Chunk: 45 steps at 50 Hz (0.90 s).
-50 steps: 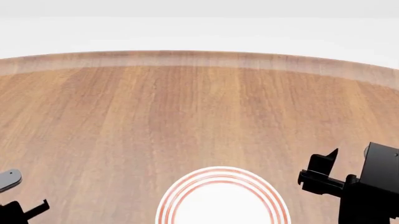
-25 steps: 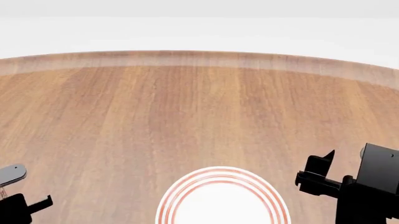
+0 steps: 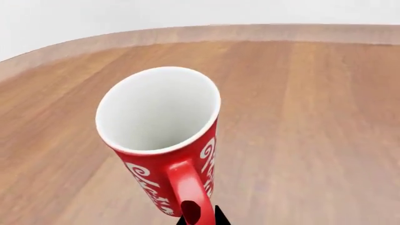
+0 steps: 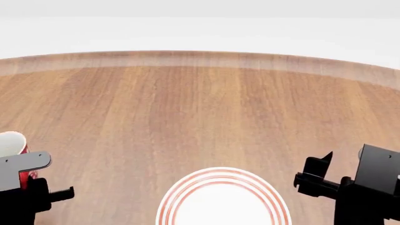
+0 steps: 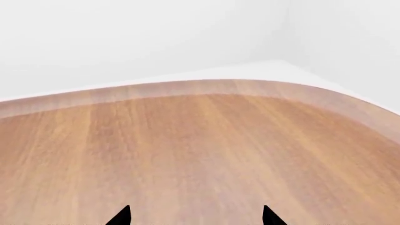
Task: Pick up the red mug and put it on the plate
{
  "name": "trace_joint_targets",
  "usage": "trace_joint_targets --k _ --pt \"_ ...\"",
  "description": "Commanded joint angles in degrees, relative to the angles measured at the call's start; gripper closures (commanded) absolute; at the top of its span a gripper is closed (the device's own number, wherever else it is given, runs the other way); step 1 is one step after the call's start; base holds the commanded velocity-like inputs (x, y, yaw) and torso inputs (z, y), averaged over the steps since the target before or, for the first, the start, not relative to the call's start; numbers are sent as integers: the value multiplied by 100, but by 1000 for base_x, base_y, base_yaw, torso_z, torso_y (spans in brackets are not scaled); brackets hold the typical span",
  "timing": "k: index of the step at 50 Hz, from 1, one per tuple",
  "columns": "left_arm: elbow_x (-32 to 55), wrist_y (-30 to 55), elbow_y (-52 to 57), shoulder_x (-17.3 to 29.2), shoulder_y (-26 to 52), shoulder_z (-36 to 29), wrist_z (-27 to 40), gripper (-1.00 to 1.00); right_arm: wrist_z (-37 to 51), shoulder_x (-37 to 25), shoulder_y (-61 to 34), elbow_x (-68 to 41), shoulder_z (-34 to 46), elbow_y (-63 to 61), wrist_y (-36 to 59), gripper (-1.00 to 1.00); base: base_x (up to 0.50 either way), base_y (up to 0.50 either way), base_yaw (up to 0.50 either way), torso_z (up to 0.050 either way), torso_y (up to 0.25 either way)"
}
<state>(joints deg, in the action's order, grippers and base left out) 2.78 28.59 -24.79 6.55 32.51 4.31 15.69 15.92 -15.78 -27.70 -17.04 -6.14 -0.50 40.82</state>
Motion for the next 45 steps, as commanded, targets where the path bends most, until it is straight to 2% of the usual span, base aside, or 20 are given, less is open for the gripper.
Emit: trace_joint_targets --k 1,17,28,45 --pt "-132 354 672 -165 -162 -487 -594 100 -157 120 -6 86 -100 144 -100 -100 0 0 0 0 0" --pt "-206 858 1528 -314 -225 -1467 -927 100 -139 93 -13 31 -93 102 -48 -100 0 0 0 0 1" --pt "-109 1059 1717 -367 -51 -1993 -1190 100 -131 74 -47 -9 -93 86 -26 -100 0 0 0 0 0" --pt "149 486 1140 -573 159 -3061 -1313 100 -128 84 -32 -15 -50 213 -132 -100 0 0 0 0 1"
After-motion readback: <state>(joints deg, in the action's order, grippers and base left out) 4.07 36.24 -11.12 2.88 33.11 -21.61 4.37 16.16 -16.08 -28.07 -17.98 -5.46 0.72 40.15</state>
